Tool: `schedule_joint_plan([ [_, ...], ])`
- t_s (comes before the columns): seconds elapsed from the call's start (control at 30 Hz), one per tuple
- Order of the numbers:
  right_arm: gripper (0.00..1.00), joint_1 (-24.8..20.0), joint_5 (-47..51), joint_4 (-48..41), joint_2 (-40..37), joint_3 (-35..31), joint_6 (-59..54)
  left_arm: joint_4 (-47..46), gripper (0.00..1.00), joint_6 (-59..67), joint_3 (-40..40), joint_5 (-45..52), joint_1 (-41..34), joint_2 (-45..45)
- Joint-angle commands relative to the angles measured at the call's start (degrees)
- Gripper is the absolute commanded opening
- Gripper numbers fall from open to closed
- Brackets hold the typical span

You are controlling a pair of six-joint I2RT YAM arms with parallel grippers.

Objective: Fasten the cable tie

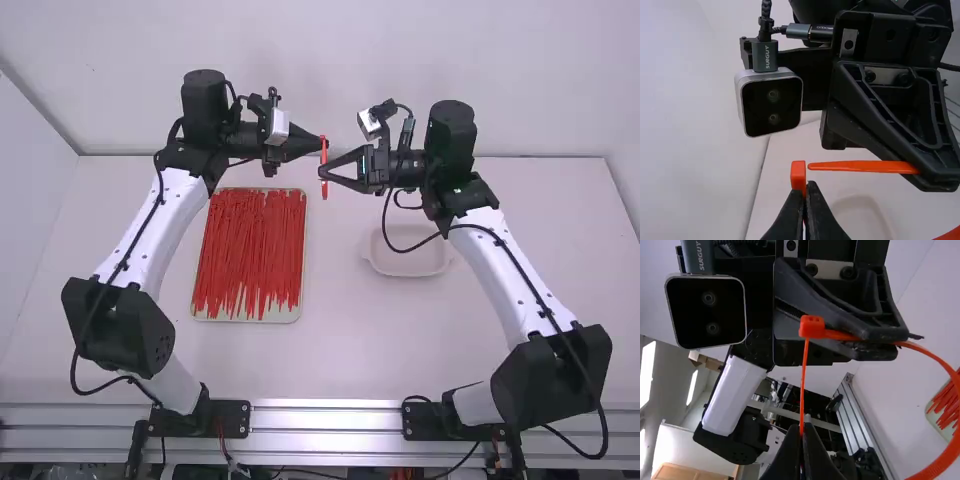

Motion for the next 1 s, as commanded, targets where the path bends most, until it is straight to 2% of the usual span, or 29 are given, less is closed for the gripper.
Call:
schedule_joint_plan([
  [0.0, 0.0, -0.2, -0.7, 0.2, -1.6, 1.2, 0.0, 0.2, 0.02, -0.2, -0.6, 0.7, -0.5, -0.2],
  [0.77, 0.0, -0.4, -0.3, 0.2, -1.6, 1.2, 0.4, 0.1, 0.02, -0.2, -0.6, 1.2, -1.1, -0.2],
  [0.9, 0.0, -1.7, 0.2, 0.3, -1.6, 1.2, 1.3, -1.4, 0.02, 1.2, -0.6, 1.5, -1.3, -0.2],
  [0.97, 0.0, -2.2, 1.0, 0.3, -1.6, 1.2, 2.1, -2.1, 0.02, 2.9, -0.6, 4.6, -1.2, -0.2],
])
